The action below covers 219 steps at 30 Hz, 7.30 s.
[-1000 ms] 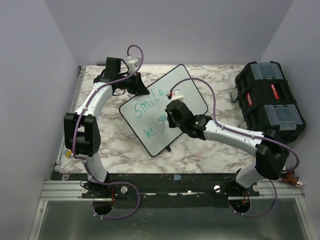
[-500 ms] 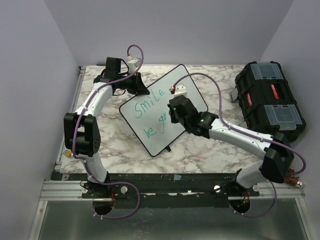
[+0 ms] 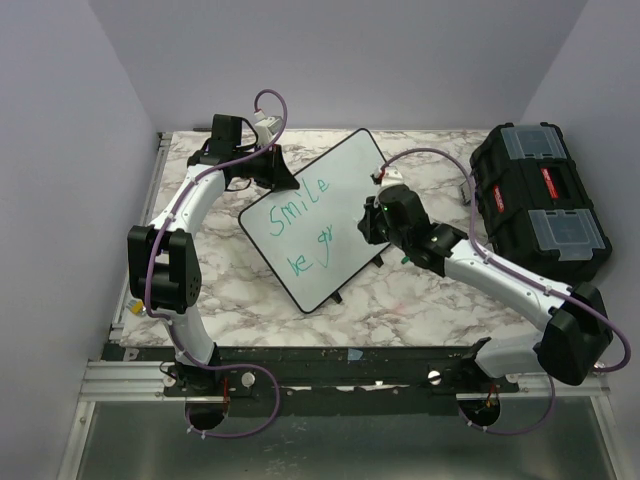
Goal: Write a sentence on the whiteboard
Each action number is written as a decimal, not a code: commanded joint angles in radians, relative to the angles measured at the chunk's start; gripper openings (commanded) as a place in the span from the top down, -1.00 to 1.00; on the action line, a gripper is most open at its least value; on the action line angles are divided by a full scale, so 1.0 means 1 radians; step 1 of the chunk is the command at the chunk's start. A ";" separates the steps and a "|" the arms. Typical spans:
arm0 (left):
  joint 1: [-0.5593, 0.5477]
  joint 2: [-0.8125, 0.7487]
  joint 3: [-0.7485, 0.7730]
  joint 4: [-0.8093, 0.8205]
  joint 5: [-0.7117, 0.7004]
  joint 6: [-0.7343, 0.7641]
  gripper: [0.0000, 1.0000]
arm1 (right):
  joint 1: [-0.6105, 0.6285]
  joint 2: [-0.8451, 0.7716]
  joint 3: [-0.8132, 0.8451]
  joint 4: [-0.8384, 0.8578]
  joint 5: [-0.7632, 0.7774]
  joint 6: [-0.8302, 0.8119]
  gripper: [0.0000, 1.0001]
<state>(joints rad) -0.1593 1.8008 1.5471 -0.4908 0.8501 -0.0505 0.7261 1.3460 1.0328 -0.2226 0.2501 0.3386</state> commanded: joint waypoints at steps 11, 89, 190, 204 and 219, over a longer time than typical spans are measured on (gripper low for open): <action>-0.011 -0.036 -0.033 0.046 -0.047 0.101 1.00 | -0.009 -0.004 -0.049 0.055 -0.191 -0.036 0.99; -0.009 -0.029 -0.028 0.041 -0.036 0.101 1.00 | -0.008 0.105 -0.042 0.043 -0.113 0.004 0.99; -0.004 -0.032 -0.031 0.028 -0.027 0.112 1.00 | -0.010 0.185 0.060 0.033 -0.006 -0.005 0.99; -0.003 -0.033 -0.031 0.029 -0.029 0.110 1.00 | -0.009 0.166 0.120 -0.018 0.010 -0.007 0.99; 0.003 -0.031 -0.029 0.033 -0.003 0.095 1.00 | -0.009 0.198 0.190 0.009 -0.047 -0.002 0.99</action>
<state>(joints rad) -0.1543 1.7916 1.5311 -0.4713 0.8764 -0.0509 0.7181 1.5093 1.1774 -0.2253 0.2150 0.3397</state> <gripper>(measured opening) 0.155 0.115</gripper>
